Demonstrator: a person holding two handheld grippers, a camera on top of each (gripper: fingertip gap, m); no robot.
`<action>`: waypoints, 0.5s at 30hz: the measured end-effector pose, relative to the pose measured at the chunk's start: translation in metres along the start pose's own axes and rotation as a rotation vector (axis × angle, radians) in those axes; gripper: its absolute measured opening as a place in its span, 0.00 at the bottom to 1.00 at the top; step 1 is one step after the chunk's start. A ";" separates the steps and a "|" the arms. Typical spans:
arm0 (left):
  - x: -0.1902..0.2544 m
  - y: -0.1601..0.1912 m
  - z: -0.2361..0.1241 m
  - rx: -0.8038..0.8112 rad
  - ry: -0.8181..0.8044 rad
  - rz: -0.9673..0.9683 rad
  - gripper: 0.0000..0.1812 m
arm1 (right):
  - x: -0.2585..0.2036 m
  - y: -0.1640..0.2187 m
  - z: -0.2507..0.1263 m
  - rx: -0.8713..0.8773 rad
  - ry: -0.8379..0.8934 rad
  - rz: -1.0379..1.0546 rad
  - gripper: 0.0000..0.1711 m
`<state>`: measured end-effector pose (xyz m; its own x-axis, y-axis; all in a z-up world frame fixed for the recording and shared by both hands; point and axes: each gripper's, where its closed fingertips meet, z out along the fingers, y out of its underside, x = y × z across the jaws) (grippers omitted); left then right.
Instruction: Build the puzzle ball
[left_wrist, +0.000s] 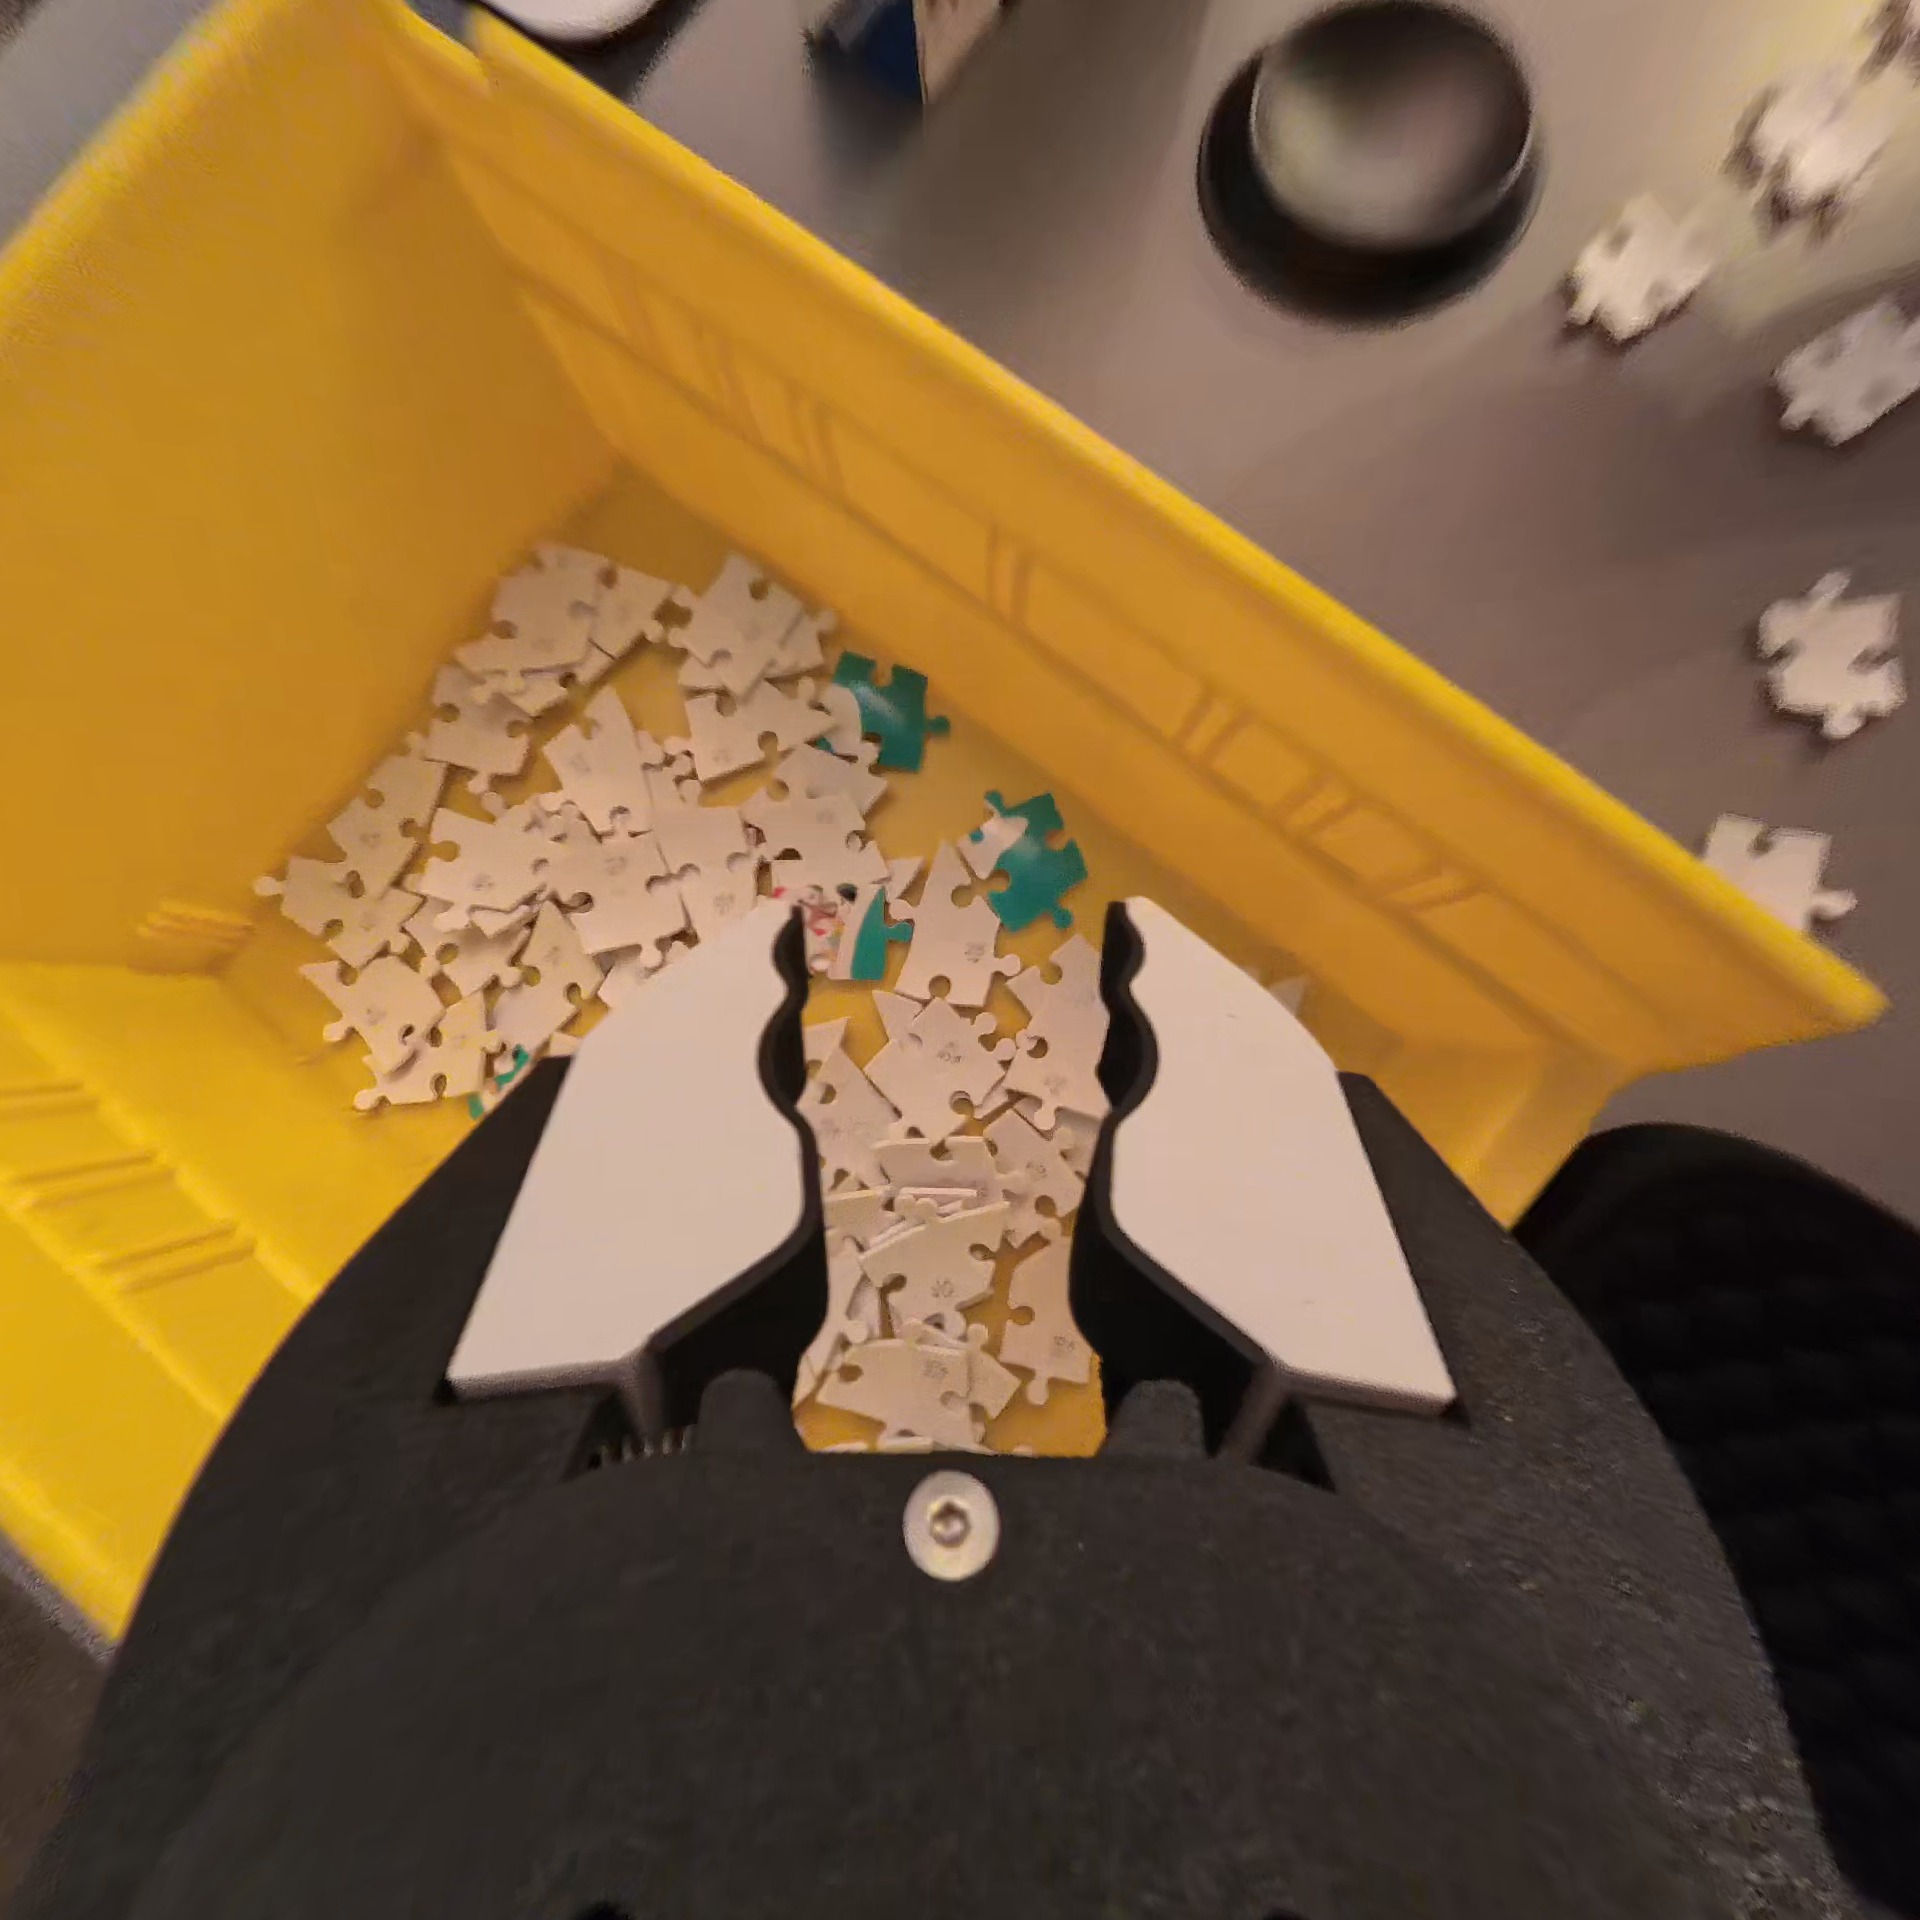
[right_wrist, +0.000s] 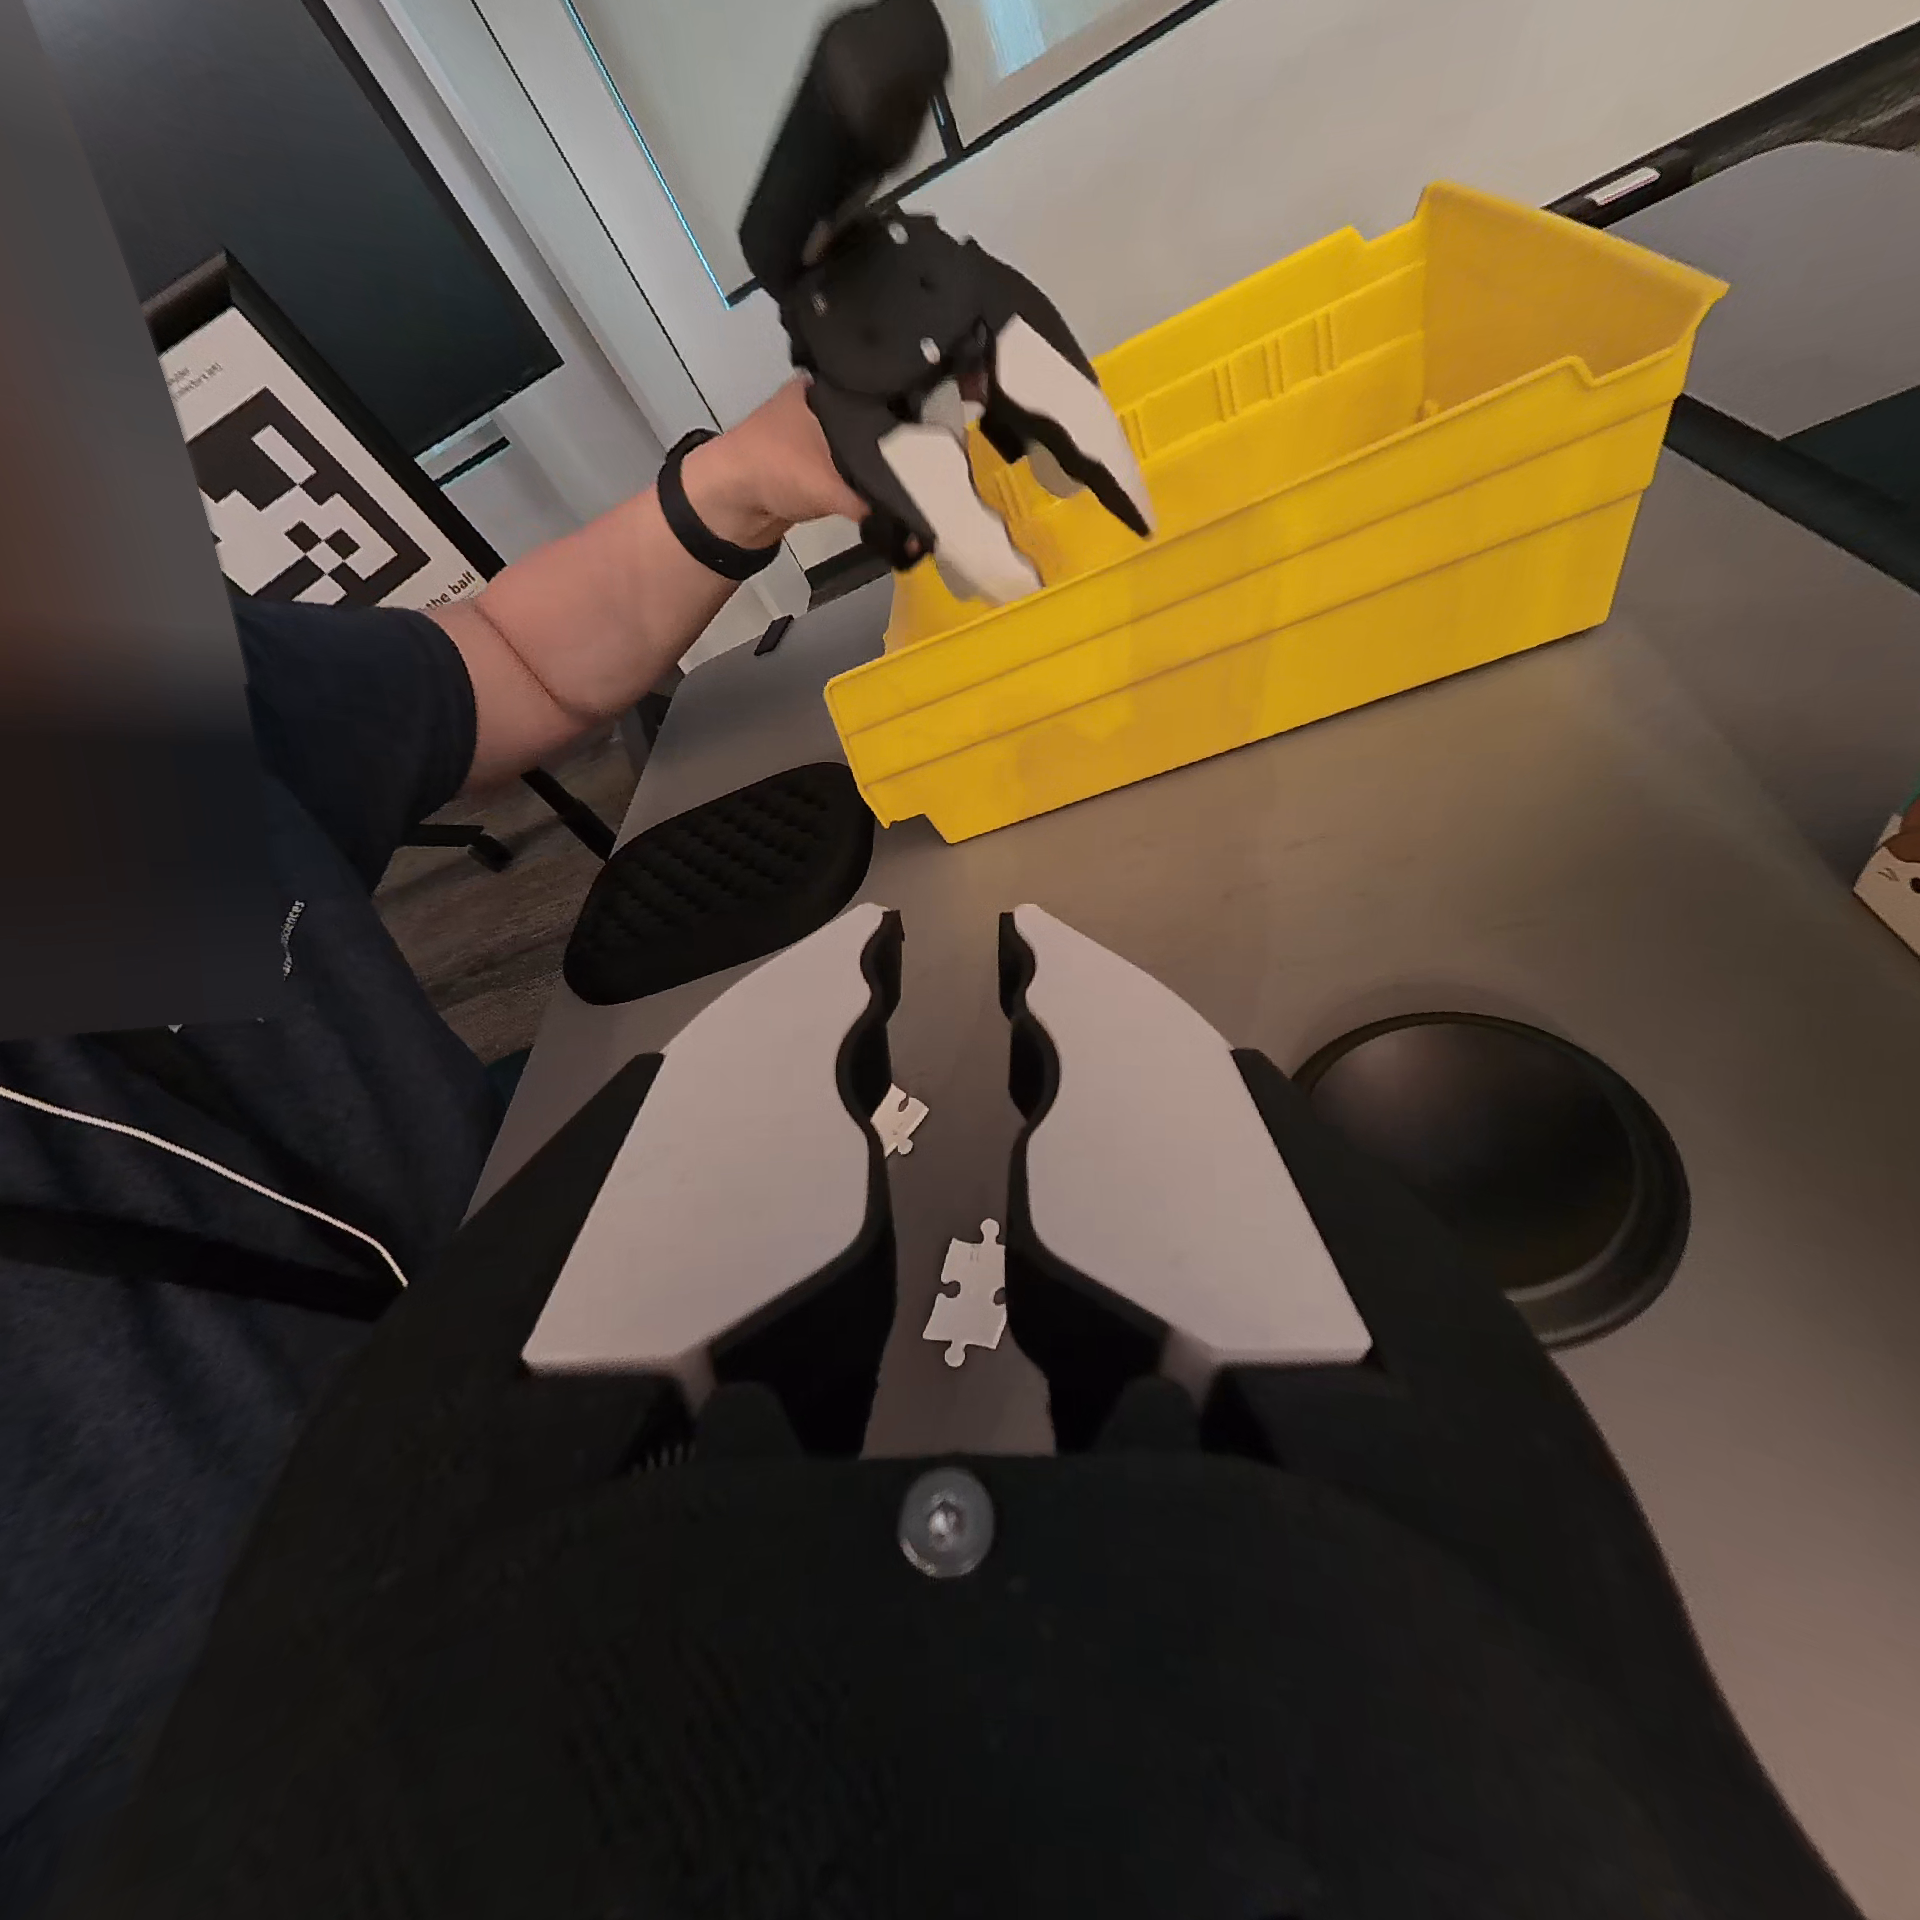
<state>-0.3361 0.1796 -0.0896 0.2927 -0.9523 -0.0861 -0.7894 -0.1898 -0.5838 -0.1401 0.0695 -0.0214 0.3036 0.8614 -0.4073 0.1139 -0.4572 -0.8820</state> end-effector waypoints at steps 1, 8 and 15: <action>0.003 0.003 0.007 -0.041 0.004 0.034 0.33 | 0.000 0.000 -0.001 0.001 0.001 -0.001 0.11; 0.021 0.009 0.042 -0.176 0.057 0.154 0.30 | 0.000 -0.001 -0.005 0.000 0.006 -0.003 0.11; 0.021 0.019 0.058 -0.239 0.139 0.206 0.24 | 0.000 0.003 -0.005 -0.022 0.004 -0.005 0.11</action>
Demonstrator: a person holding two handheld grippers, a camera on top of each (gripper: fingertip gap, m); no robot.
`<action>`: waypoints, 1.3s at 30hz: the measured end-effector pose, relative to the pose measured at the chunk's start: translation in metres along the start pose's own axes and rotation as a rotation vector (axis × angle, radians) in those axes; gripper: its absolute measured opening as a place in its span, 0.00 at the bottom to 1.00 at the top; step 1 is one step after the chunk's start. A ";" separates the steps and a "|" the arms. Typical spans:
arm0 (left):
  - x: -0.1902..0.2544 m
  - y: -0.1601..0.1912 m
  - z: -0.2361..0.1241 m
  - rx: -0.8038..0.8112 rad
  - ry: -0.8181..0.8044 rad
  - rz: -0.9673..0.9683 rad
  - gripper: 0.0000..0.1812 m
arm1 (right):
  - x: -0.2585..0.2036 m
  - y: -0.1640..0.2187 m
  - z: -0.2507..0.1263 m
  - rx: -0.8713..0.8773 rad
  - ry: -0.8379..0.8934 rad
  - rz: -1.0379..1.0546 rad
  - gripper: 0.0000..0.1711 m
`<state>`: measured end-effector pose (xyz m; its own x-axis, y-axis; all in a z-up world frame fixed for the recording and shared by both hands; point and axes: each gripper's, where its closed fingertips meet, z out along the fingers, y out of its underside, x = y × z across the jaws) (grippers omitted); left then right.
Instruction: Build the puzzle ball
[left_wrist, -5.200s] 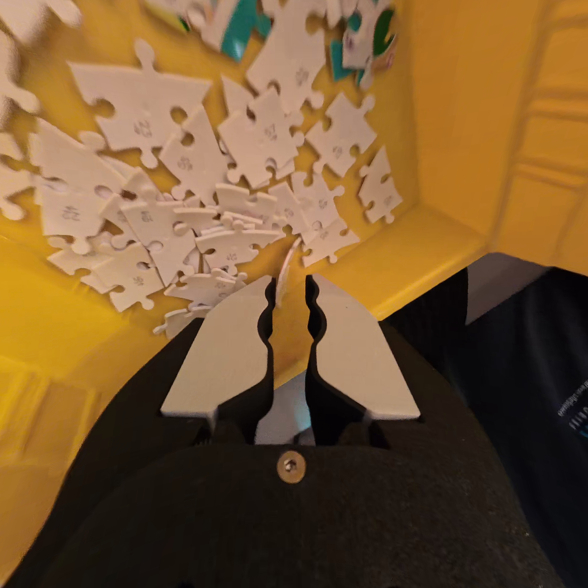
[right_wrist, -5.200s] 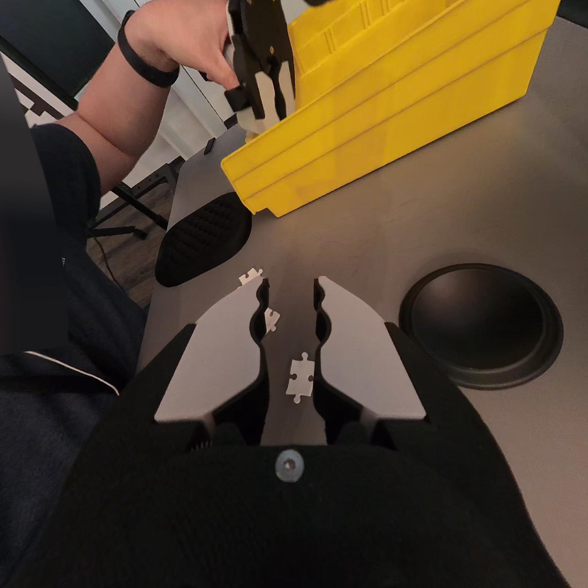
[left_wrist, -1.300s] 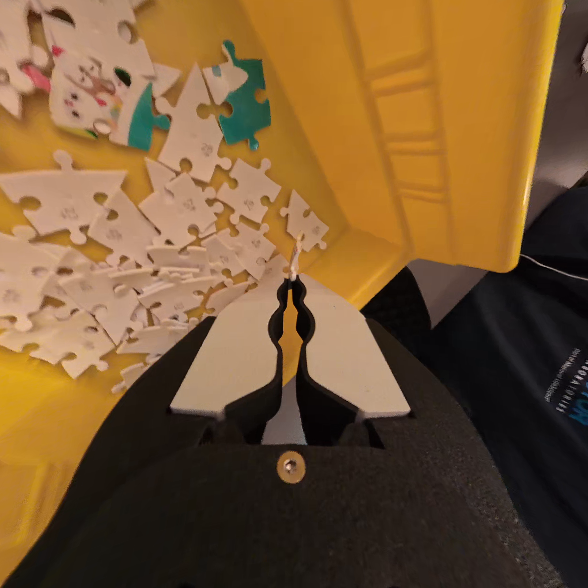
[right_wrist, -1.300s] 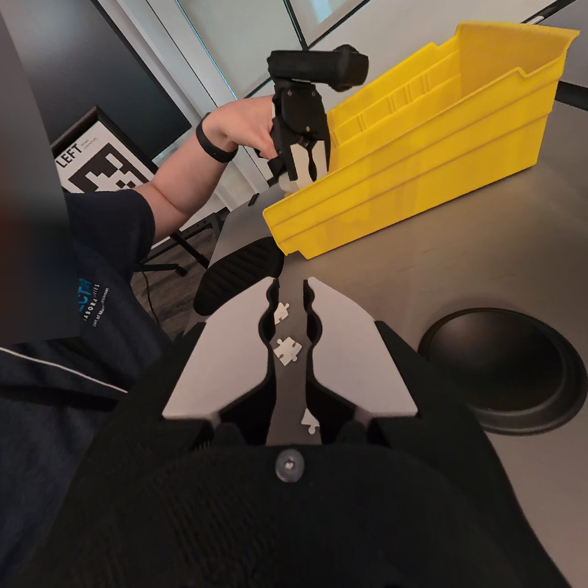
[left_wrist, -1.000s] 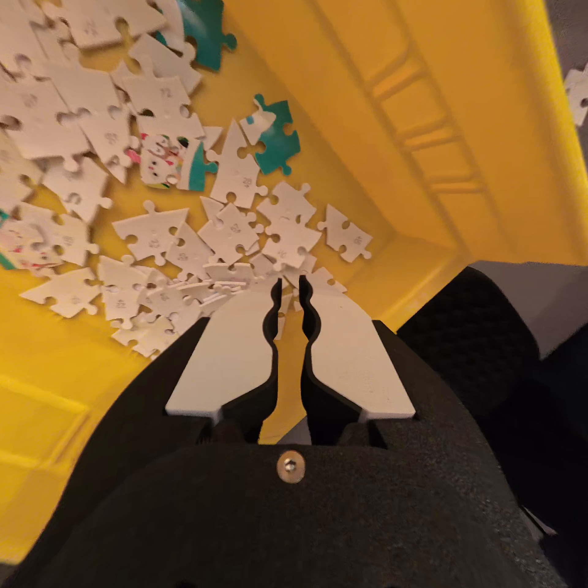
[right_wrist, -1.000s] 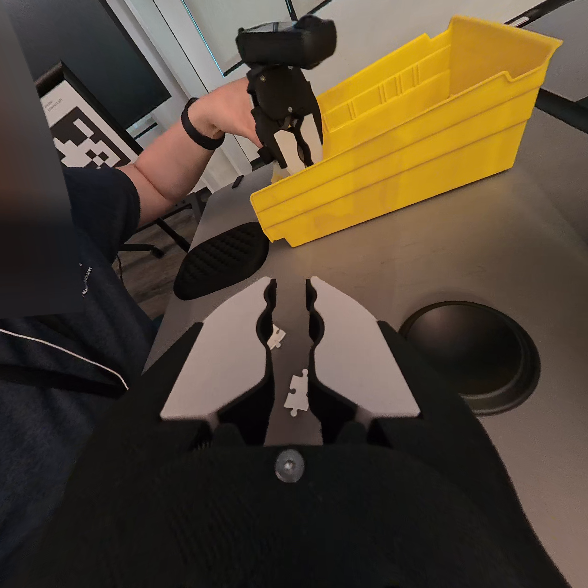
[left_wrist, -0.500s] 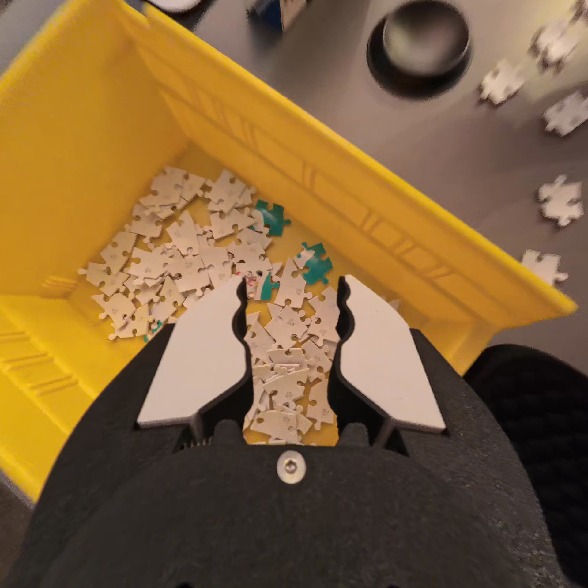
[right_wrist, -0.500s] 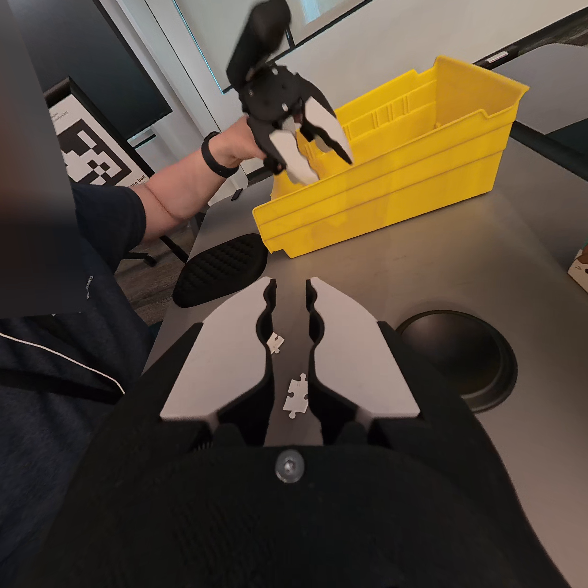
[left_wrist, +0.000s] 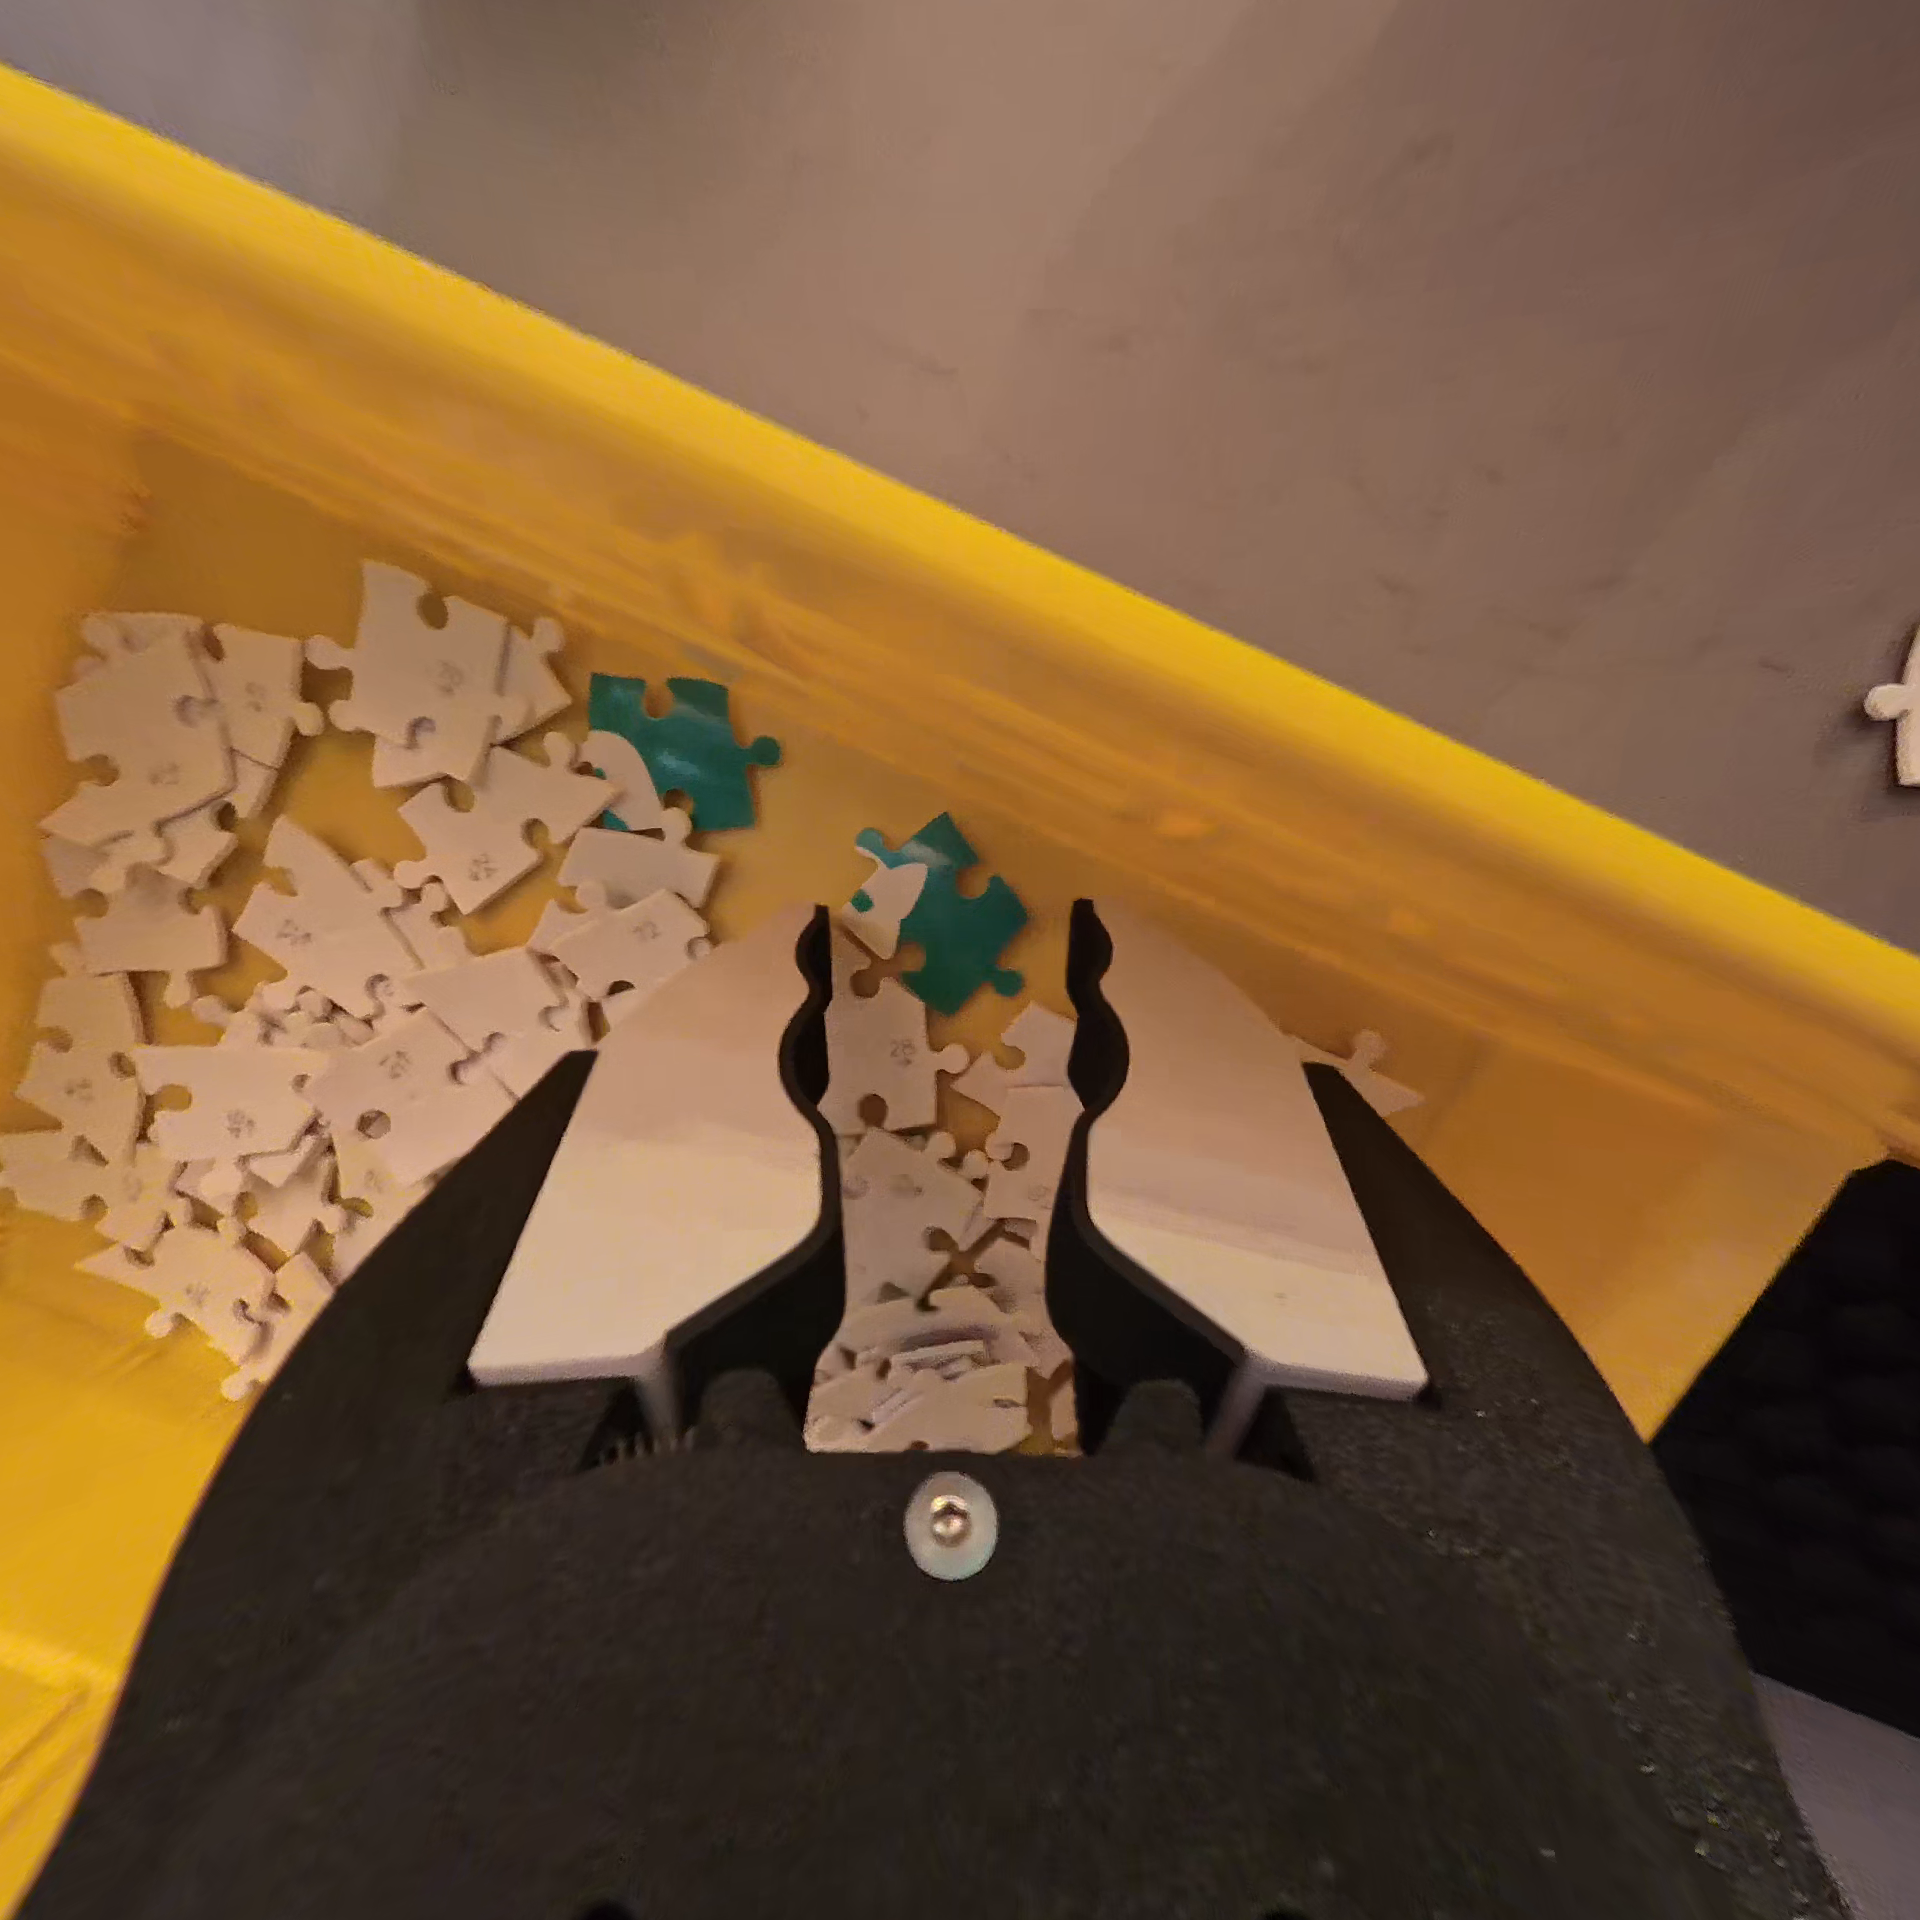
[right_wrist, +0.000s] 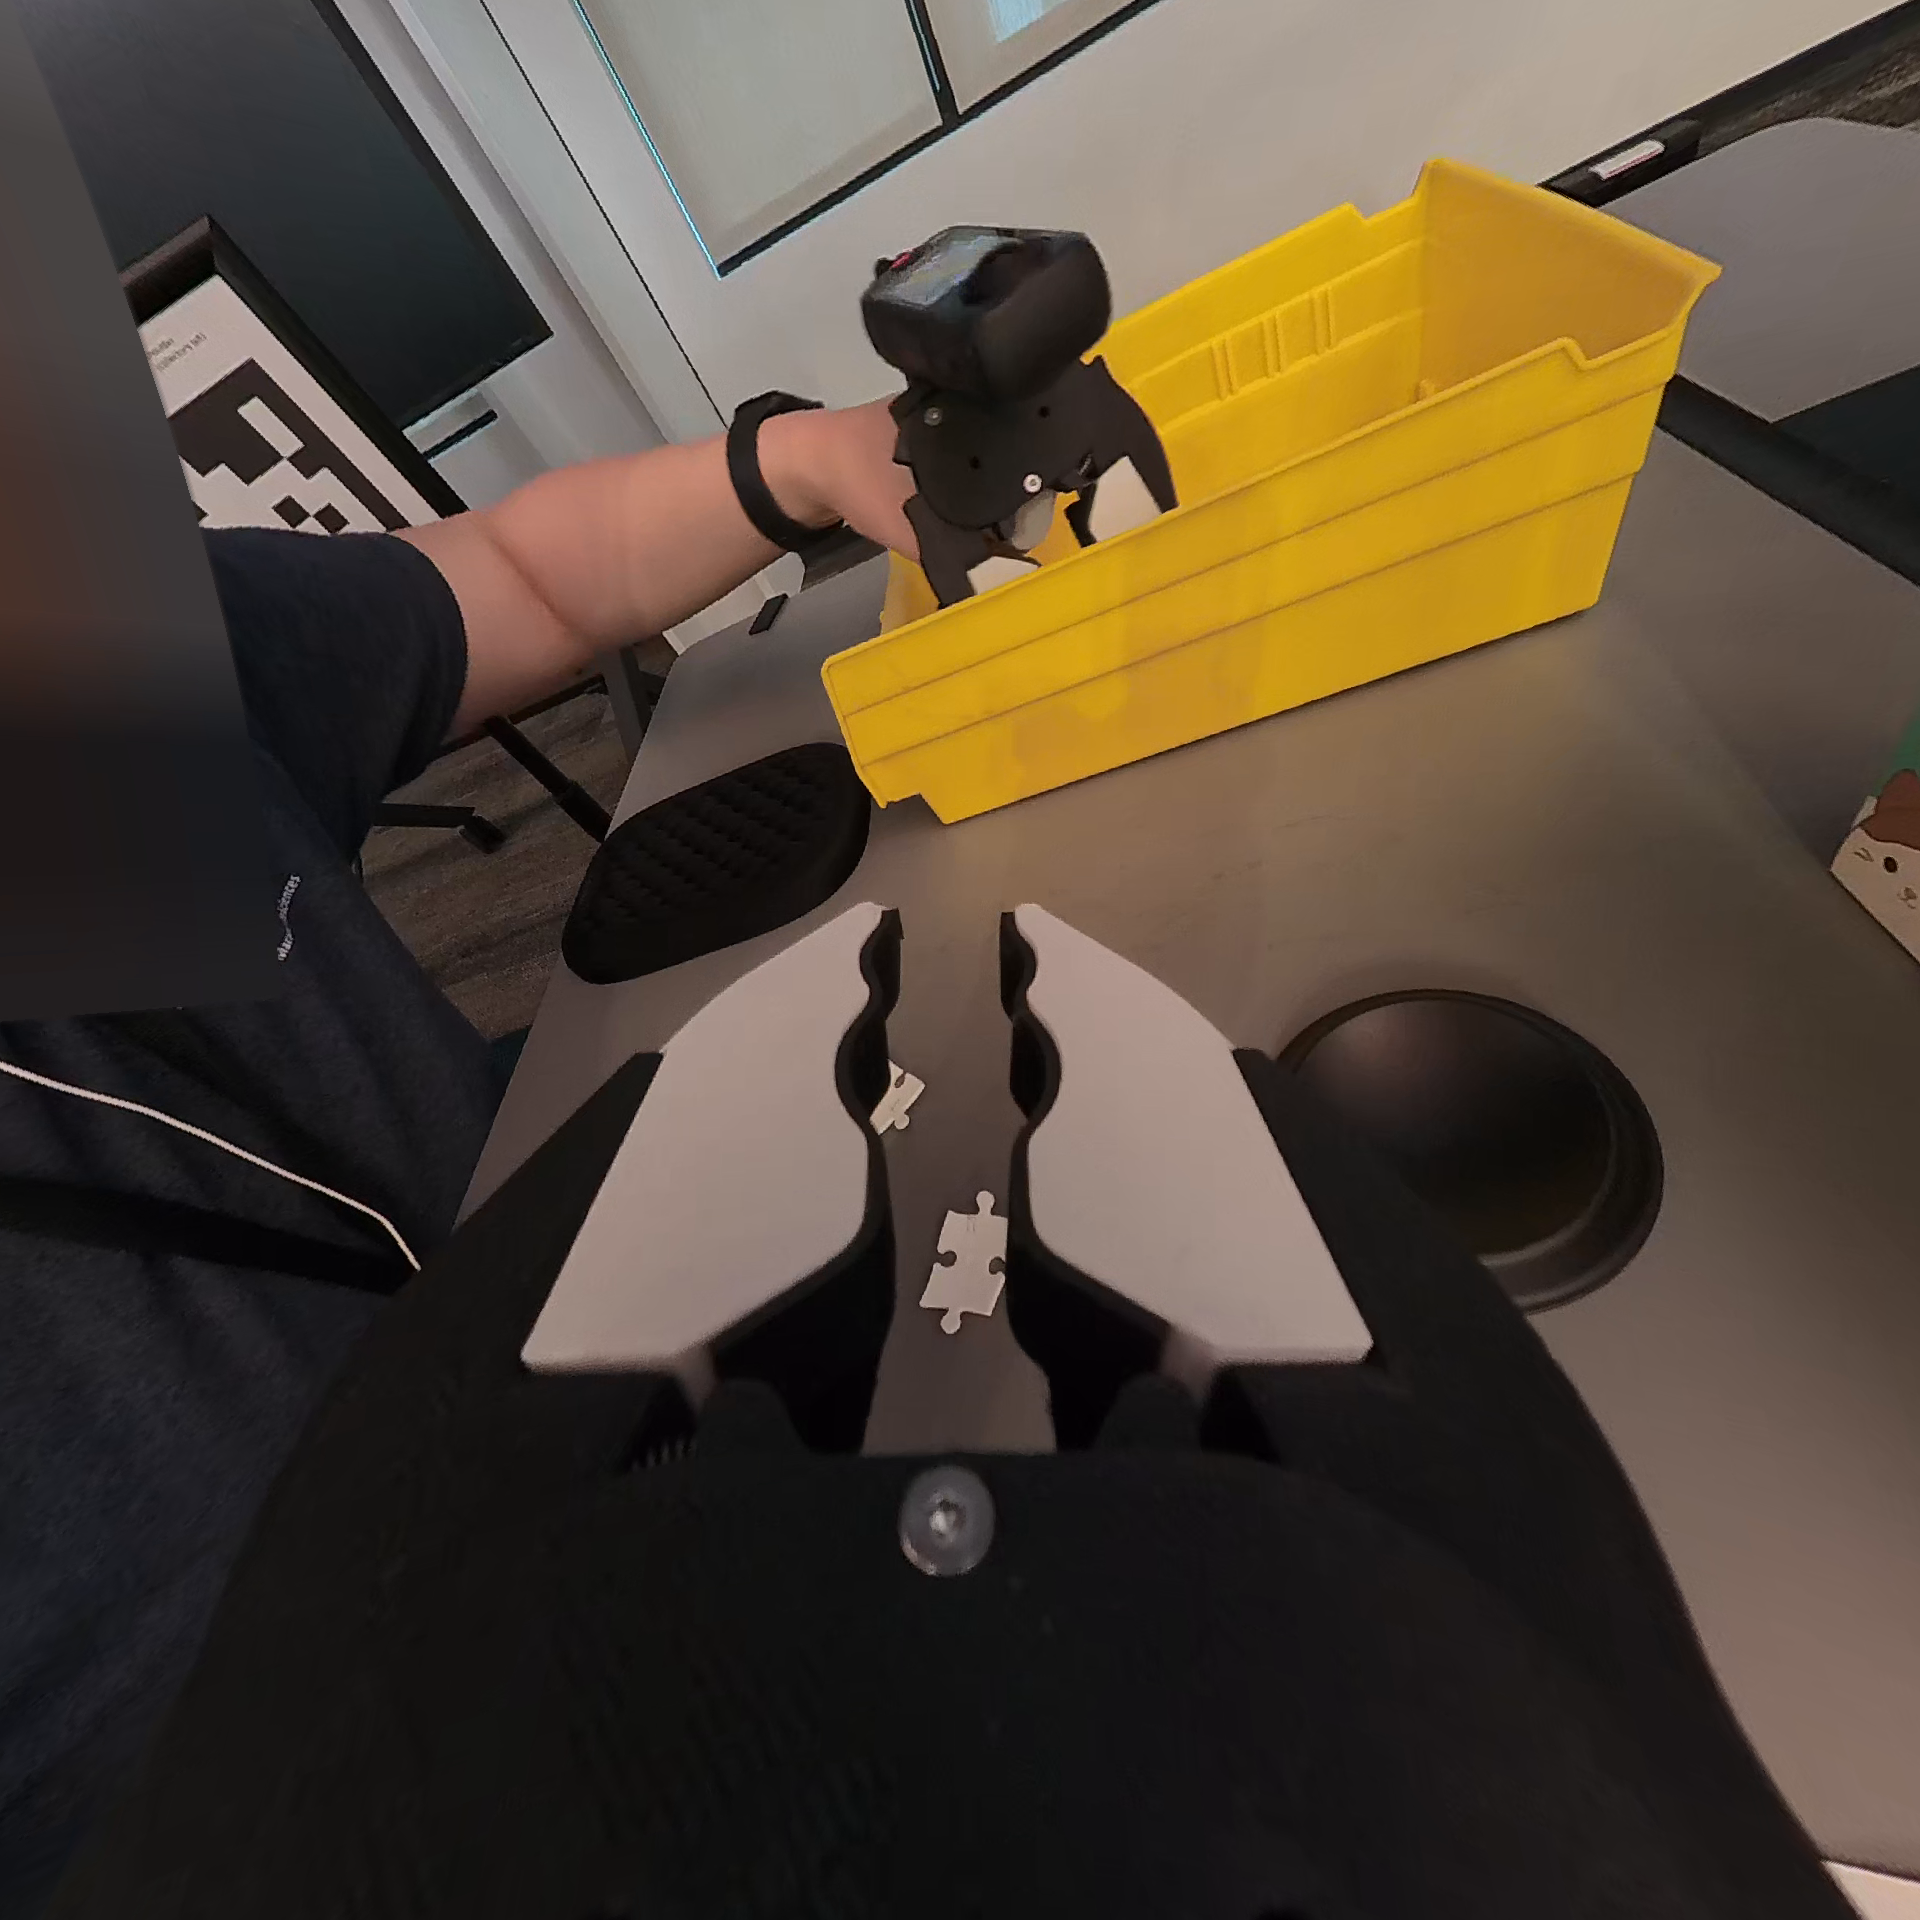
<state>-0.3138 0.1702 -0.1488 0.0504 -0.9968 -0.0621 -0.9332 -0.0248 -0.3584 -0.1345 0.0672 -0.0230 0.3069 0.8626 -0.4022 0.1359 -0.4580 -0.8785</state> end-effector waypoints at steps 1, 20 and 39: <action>-0.001 0.000 0.002 -0.005 0.007 0.005 0.24 | 0.000 0.000 0.000 -0.001 -0.002 0.002 0.11; -0.007 -0.001 -0.046 0.090 -0.057 -0.073 0.19 | -0.003 0.004 0.003 -0.028 -0.019 -0.010 0.11; 0.168 -0.151 -0.155 0.404 1.168 -0.420 0.19 | -0.106 -0.047 0.040 0.131 -0.070 -0.646 0.17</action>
